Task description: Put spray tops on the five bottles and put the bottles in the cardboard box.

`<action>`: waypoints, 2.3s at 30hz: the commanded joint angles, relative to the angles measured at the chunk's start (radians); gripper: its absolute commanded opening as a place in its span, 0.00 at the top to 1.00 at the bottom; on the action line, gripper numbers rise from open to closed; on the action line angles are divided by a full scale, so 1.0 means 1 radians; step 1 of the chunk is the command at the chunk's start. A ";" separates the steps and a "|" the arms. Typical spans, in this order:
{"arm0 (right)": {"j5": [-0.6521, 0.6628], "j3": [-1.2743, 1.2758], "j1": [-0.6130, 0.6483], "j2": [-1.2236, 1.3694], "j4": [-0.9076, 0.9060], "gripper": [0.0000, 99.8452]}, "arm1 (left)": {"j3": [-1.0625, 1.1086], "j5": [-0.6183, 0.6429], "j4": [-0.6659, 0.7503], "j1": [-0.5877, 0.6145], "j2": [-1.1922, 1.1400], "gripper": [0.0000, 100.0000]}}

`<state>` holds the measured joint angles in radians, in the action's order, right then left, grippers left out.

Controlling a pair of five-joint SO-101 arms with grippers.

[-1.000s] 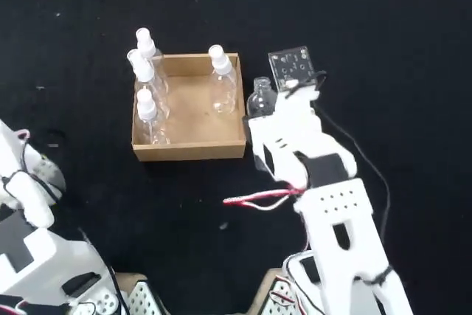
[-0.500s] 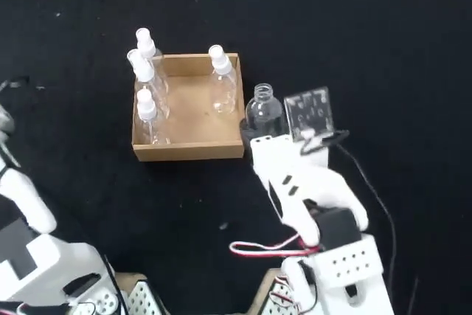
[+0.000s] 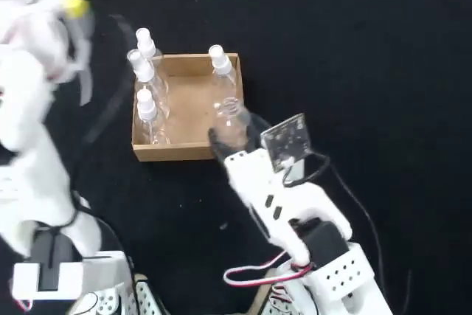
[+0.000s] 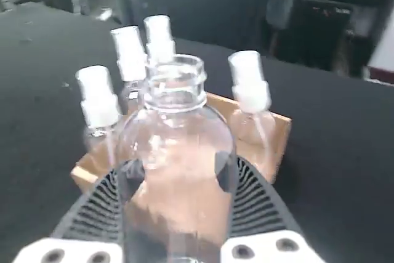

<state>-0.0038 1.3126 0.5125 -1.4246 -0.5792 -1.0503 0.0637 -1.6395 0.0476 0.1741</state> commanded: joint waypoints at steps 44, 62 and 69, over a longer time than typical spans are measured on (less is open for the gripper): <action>-0.008 0.104 0.043 -0.245 0.083 0.99 | 0.004 0.190 0.193 -0.568 0.120 0.97; -0.008 0.104 0.043 -0.245 0.083 0.99 | 0.022 0.178 0.046 -0.568 0.109 0.97; -0.008 0.104 0.043 -0.245 0.083 0.99 | 0.022 0.178 0.060 -0.568 0.107 0.97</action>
<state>-0.0038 1.4216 0.5508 -1.6471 -0.5255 -1.0242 0.2478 -1.5919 -0.5201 0.2693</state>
